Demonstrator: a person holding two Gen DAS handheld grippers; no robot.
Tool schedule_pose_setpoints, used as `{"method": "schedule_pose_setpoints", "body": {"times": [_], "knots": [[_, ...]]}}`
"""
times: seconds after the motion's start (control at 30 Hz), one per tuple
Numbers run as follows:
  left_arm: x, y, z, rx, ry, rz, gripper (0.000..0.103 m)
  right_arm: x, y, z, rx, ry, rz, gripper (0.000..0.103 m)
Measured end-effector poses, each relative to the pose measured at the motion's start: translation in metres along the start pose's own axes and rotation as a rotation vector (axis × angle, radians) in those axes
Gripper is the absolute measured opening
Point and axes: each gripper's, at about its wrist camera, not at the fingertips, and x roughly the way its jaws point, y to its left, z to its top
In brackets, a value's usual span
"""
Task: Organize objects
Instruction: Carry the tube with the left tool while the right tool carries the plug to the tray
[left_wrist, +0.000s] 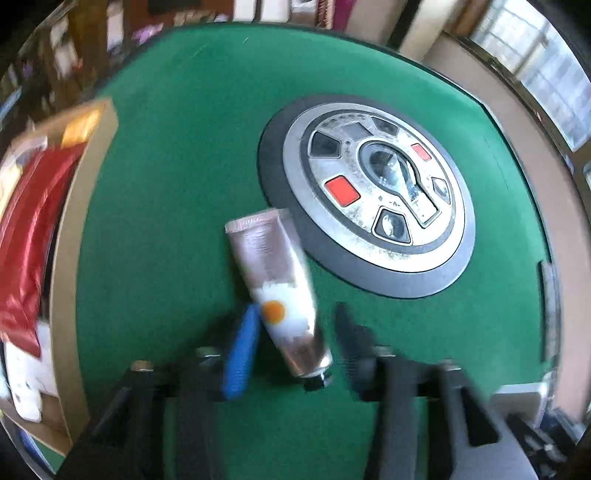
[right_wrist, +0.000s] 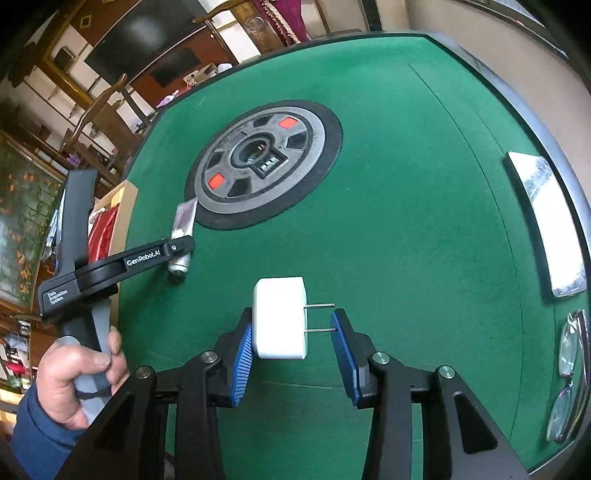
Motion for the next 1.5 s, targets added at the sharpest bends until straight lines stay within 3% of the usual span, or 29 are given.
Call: {"method": "schedule_pose_setpoints", "body": {"times": [0.17,0.23,0.37,0.53,0.87,1.1,1.37,1.5], "knots": [[0.004,-0.001,-0.014,0.063,-0.071,0.027,0.027,-0.003,-0.004,-0.002,0.010,-0.003,0.004,0.044],[0.001,0.009,-0.022,0.049,-0.071,-0.031,0.027,-0.004,-0.003,-0.003,0.017,-0.008,0.003,0.044],[-0.009,0.023,-0.034,0.057,-0.084,-0.072,0.027,0.001,0.007,-0.008,0.046,-0.022,0.023,0.044],[-0.033,0.029,-0.044,0.110,-0.113,-0.085,0.027,0.010,0.029,-0.019,0.058,-0.001,0.036,0.044],[-0.077,0.037,-0.053,0.232,-0.197,-0.114,0.027,0.014,0.071,-0.029,0.019,-0.063,0.014,0.044],[-0.106,0.044,-0.061,0.220,-0.240,-0.092,0.027,0.012,0.078,-0.018,0.003,-0.026,0.021,0.044],[-0.122,0.053,-0.064,0.226,-0.280,-0.108,0.027,0.012,0.098,-0.011,-0.058,-0.048,0.024,0.044],[-0.134,0.066,-0.060,0.174,-0.282,-0.111,0.027,0.006,0.110,-0.006,-0.088,-0.034,0.030,0.044]]}}
